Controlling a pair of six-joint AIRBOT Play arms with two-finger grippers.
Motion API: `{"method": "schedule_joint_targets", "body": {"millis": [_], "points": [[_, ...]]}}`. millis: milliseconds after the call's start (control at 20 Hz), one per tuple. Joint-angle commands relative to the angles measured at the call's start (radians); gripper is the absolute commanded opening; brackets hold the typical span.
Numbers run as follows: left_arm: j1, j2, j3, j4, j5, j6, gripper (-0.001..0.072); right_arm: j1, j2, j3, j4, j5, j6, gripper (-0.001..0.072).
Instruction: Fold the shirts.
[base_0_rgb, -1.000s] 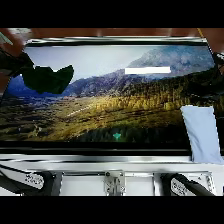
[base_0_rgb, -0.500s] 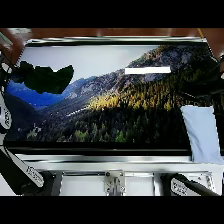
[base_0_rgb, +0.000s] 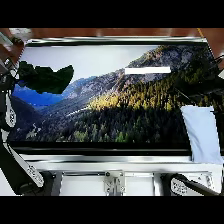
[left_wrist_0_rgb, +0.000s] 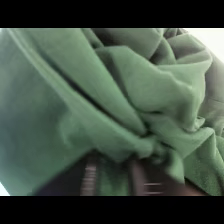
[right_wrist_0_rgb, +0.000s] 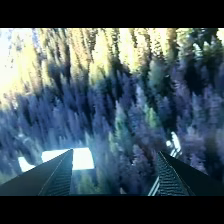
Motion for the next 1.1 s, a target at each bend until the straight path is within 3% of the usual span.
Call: {"method": "schedule_joint_targets", "body": {"millis": [0, 300, 600, 850, 1050], "points": [[0.002, -0.005, 0.000, -0.026, -0.002, 0.001, 0.0052, 0.000, -0.001, 0.000, 0.015, 0.008, 0.008, 0.0636], [-0.005, 0.125, 0.000, -0.066, -0.026, 0.036, 0.0029, 0.000, -0.001, 0.000, 0.015, 0.100, 0.008, 0.0636], [-0.101, 0.551, 0.000, -0.071, -0.060, 0.172, 0.0029, 0.000, -0.001, 0.000, 0.015, 0.080, 0.002, 0.0636], [-0.346, 0.947, 0.000, -0.078, -0.169, 0.213, 0.0029, 0.000, 0.059, 0.001, 0.039, 0.099, -0.147, 0.0635], [-0.623, 1.043, -0.075, -0.078, -0.391, 0.188, 0.0029, -0.001, 0.209, 0.001, 0.039, 0.123, -0.250, 0.0636]]}}
